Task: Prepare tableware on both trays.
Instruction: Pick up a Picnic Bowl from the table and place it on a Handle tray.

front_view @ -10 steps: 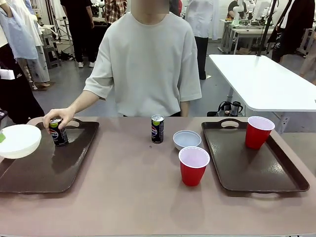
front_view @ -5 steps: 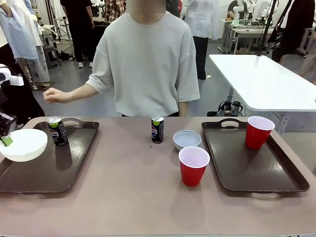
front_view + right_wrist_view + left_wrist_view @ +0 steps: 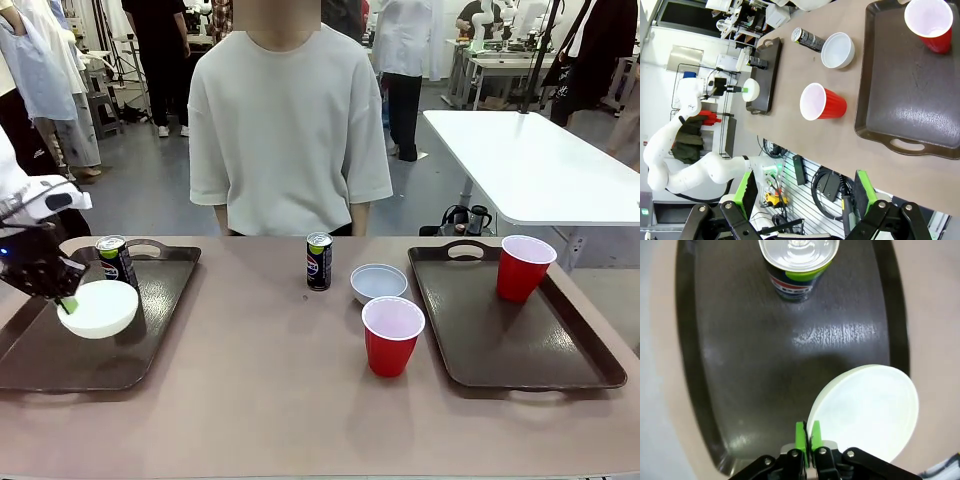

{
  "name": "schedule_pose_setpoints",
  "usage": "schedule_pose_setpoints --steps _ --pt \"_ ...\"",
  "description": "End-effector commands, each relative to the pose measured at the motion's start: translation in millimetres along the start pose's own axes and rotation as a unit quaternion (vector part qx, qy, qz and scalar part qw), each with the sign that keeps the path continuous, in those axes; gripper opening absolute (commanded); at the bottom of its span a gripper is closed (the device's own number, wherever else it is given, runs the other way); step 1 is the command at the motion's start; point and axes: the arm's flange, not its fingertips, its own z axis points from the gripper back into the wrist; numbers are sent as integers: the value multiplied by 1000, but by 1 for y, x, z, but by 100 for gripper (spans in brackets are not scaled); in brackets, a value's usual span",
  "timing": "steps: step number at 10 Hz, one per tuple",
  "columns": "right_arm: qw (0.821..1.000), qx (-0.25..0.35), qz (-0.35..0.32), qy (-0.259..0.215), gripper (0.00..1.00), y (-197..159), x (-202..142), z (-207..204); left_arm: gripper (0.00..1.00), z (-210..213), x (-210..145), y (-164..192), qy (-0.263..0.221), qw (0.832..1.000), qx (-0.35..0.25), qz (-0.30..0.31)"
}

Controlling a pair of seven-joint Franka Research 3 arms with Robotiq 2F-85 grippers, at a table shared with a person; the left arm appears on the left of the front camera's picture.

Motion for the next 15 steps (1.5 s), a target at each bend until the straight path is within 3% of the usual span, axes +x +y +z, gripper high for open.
schedule_pose_setpoints --steps 1,3,4,5,6,8,9,11,12,15 --pt "1000 16 9 -5 100 -1 2 -2 4 -24 8 -3 -4 1000 -24 14" --pt "1000 16 9 -5 100 -1 2 -2 4 -36 8 -4 -5 999 -28 18" --pt "1000 16 9 -5 100 -1 2 -2 45 -36 10 -4 -2 999 -29 18" --pt "1000 16 9 -5 100 -1 2 -2 64 -32 9 -5 1 999 -28 17" --pt "1000 16 9 -5 100 -1 2 -2 100 -26 8 -6 3 1000 -24 13" --pt "1000 16 9 -5 100 -1 2 -2 100 -11 4 -10 17 1000 -17 -1" --pt "1000 16 9 -5 100 -1 2 -2 47 0 1 -12 25 999 -20 -9" --pt "1000 16 9 -5 100 -1 2 -2 67 24 -3 -14 44 996 -73 -16" --pt "1000 16 9 -5 100 -1 2 -2 76 45 -7 -12 41 990 -135 -9" --pt "1000 16 9 -5 100 -1 2 -2 76 103 -26 18 39 935 -352 -17"
